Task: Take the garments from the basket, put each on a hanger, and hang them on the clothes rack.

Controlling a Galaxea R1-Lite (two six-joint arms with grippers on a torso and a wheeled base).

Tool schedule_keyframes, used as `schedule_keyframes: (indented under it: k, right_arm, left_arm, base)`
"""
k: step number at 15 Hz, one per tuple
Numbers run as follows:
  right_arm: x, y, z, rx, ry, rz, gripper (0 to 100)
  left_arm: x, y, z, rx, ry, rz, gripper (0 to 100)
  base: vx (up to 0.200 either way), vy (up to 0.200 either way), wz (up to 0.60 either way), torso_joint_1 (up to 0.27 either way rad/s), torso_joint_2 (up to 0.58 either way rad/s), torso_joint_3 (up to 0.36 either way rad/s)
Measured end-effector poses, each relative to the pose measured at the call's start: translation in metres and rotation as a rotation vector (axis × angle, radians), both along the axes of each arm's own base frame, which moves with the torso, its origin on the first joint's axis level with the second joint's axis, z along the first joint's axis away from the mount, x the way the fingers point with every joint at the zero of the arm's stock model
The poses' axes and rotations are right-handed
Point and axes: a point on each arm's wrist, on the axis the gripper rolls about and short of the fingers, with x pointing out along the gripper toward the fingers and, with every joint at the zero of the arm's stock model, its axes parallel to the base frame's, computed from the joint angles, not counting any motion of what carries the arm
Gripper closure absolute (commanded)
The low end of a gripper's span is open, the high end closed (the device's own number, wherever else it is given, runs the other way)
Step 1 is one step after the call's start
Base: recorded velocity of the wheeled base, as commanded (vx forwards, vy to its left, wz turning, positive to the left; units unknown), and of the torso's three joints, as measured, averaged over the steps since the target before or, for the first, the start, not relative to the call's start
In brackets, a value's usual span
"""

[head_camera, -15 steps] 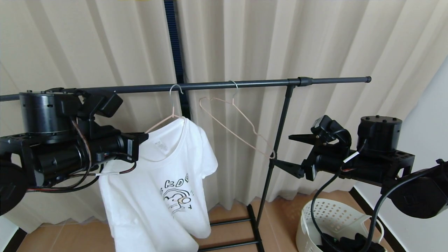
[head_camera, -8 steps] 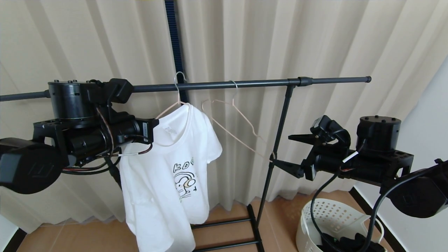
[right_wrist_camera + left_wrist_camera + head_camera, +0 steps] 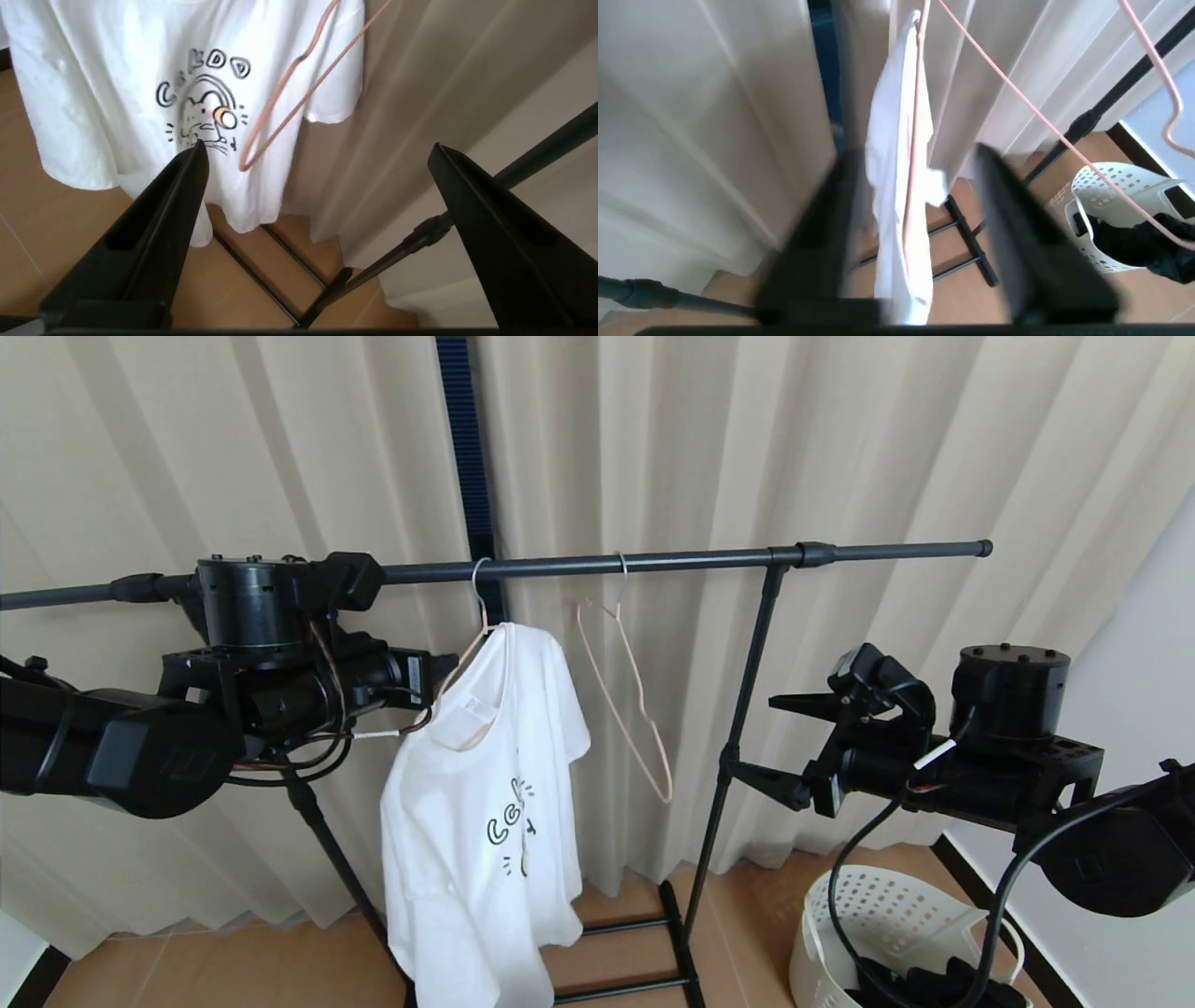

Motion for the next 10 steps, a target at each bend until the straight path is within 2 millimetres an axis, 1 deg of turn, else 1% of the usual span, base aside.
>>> schedule_keyframes:
  k: [3,5,8,10]
  right_arm:
    - [0.0,0.0,0.0,0.0,0.001,0.0,0]
    - [0.0,0.0,0.001,0.002,-0.002,-0.001,0]
    - [-0.002,-0.001,0.005,0.014,-0.006,-0.004,0]
    - [-0.008,-0.002,0.014,0.04,-0.006,-0.01,0]
  left_arm:
    - [-0.001,0.0,-0.002,0.0,0.01,0.0,0]
    - [-0.01,0.002,0.003,-0.002,0.001,-0.002,0]
    - [-0.043,0.009,0.019,-0.008,-0.034,-0.009,0]
    - [-0.073,0.016,0.027,-0.01,-0.054,-0.014,0]
  base:
    - [0.0,0.0,0.0,0.0,0.0,0.0]
    - [0.0,0.0,0.0,0.0,0.0,0.0]
    - [0.0,0.0,0.0,0.0,0.0,0.0]
    - [0.0,0.0,0.0,0.0,0.0,0.0]
